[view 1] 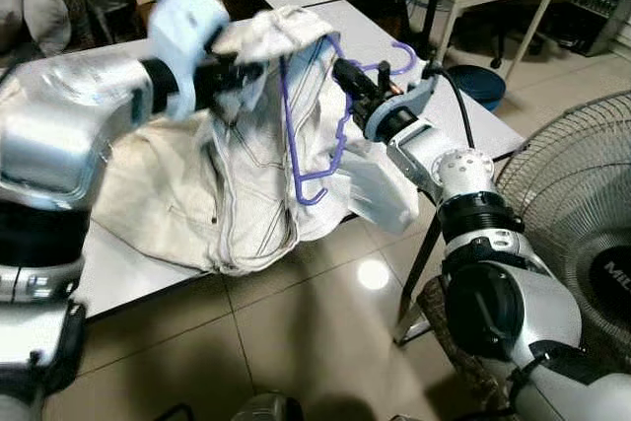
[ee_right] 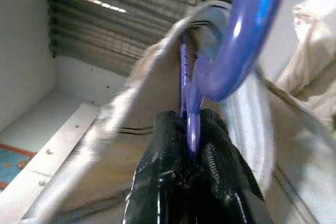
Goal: Hang hanger
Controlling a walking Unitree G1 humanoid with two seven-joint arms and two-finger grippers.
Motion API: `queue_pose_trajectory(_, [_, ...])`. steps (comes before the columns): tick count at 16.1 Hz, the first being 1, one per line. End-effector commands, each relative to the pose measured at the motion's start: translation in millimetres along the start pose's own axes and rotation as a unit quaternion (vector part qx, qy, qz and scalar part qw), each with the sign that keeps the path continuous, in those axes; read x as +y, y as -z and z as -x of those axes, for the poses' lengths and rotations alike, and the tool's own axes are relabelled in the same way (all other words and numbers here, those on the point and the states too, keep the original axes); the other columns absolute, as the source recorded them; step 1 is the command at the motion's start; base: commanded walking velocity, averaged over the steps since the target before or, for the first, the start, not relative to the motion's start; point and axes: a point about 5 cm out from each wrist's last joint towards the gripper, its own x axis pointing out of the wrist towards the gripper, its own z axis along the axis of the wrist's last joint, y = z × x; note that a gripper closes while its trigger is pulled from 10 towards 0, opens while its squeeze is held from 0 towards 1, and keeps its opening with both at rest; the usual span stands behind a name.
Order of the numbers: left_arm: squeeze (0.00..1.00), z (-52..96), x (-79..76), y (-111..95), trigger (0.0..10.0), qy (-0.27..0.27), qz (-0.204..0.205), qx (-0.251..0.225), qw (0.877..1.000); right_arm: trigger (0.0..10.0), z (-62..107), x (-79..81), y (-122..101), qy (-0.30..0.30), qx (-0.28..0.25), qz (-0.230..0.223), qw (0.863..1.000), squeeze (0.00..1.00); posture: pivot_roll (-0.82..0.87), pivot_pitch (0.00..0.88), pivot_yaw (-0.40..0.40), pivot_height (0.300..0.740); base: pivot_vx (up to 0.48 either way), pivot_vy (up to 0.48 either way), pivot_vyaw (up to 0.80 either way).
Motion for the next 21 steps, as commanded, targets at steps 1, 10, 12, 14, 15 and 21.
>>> queue_pose_trajectory(1, [0.00,4.7,-9.8,-24.9,0.0,0.037,0.008,-0.046,0.998,10.0,-7.0,9.0,-2.4,0.000,-0.022,0.001,1.000,0.00,0.06,0.000,0.078,0.740,0.000,0.000,0.00])
queue_pose_trajectory(10, [0.00,-19.8,-38.9,-61.3,0.0,0.113,0.096,-0.112,0.983,10.0,-25.7,1.8,39.6,0.121,-0.010,0.092,0.988,0.00,0.07,0.000,0.068,0.740,0.000,0.000,0.00])
queue_pose_trajectory(12, [0.00,-18.7,-18.6,-86.4,0.0,0.063,0.130,-0.179,0.973,10.0,-18.5,-16.2,57.3,0.150,0.040,0.178,0.972,0.00,0.07,0.000,0.068,0.740,0.000,0.000,0.00])
queue_pose_trajectory(14, [0.00,-16.6,-3.1,-99.1,0.0,0.022,0.139,-0.210,0.968,10.0,-15.7,-21.6,66.0,0.147,0.068,0.206,0.965,0.00,0.07,0.000,0.073,0.740,0.000,0.000,0.00])
queue_pose_trajectory(15, [0.00,-14.4,14.7,-105.2,0.0,-0.029,0.146,-0.226,0.963,10.0,-14.2,-23.5,71.3,0.139,0.086,0.213,0.963,0.00,0.06,0.000,0.084,0.740,0.000,0.000,0.00])
queue_pose_trajectory(21, [0.00,-4.7,72.3,-85.4,0.0,-0.205,0.027,-0.171,0.963,10.0,-9.4,-10.6,47.8,0.097,0.077,0.183,0.975,0.00,0.03,0.000,0.101,0.740,0.000,0.000,0.00])
